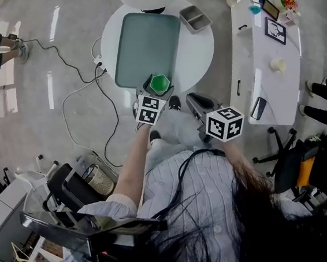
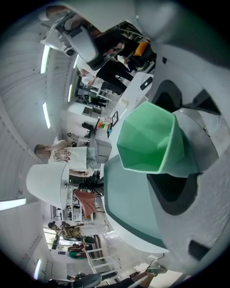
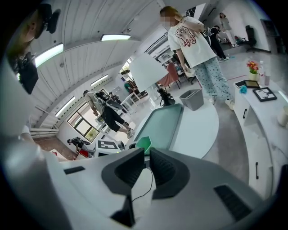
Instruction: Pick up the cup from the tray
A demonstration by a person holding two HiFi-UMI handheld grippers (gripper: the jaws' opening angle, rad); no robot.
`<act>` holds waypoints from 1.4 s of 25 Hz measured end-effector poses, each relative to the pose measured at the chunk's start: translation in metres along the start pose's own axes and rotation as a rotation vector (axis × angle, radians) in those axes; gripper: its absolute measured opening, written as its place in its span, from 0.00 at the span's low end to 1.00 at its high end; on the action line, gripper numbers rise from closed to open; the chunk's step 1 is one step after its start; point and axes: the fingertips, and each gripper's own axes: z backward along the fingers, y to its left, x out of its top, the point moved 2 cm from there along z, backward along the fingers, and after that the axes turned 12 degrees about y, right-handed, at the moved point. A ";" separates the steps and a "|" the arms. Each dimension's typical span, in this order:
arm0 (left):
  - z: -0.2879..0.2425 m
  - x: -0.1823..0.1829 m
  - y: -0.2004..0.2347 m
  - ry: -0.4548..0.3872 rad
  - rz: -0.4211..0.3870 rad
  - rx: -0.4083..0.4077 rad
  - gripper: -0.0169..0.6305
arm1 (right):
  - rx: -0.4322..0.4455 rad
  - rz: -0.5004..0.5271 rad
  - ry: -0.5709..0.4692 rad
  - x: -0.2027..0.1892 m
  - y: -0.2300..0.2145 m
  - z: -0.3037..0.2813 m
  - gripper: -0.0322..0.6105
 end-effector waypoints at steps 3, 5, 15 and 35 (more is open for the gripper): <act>-0.009 -0.005 0.000 0.028 -0.007 -0.006 0.62 | -0.011 -0.011 -0.004 -0.003 -0.003 0.003 0.13; -0.011 -0.008 0.000 0.040 -0.006 -0.012 0.62 | -0.023 -0.020 -0.007 -0.006 -0.006 0.005 0.13; -0.003 -0.004 -0.005 0.031 -0.022 -0.053 0.55 | -0.050 -0.036 -0.026 -0.017 -0.007 0.013 0.13; 0.087 -0.012 -0.035 -0.053 -0.117 -0.057 0.54 | -0.005 0.034 -0.071 -0.040 0.047 0.006 0.13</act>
